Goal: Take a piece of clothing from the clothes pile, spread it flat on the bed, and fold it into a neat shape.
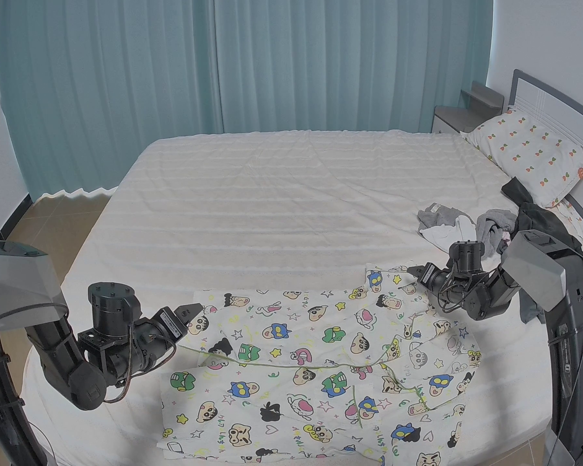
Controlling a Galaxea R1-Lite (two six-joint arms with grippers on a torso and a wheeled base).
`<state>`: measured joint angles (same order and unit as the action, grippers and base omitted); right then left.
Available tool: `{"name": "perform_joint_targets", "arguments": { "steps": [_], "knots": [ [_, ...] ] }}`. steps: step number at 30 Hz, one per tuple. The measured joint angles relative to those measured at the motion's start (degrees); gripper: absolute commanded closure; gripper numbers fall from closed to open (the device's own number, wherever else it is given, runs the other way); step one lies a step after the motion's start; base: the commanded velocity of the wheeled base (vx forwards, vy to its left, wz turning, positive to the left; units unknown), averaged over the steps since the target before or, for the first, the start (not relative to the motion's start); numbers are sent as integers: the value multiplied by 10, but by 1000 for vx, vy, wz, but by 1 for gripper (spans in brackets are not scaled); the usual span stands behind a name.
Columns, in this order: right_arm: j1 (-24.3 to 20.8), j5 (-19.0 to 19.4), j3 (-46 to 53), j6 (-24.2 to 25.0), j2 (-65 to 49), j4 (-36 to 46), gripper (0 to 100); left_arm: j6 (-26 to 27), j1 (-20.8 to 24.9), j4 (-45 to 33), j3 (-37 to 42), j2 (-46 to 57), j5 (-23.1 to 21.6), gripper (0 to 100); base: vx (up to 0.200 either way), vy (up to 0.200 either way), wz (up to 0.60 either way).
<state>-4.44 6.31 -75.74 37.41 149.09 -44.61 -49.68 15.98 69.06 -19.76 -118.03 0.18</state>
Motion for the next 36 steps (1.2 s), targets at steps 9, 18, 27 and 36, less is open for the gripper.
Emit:
{"name": "perform_joint_targets", "arguments": {
  "steps": [9,18,27,36],
  "knots": [
    [-2,-9,49,6,-65,21,0,3,-5,0,-1,-13,-28,0,0,0,0],
    [-12,-7,185,16,-136,-53,0,45,-41,-20,-69,-65,-29,0,0,0,0],
    [-36,-4,278,37,-152,-192,0,96,-79,-191,-271,-116,-50,0,0,0,0],
    [-54,-1,321,45,-154,-230,0,193,-97,-245,-408,-190,-107,0,0,0,0]
  ]
}}
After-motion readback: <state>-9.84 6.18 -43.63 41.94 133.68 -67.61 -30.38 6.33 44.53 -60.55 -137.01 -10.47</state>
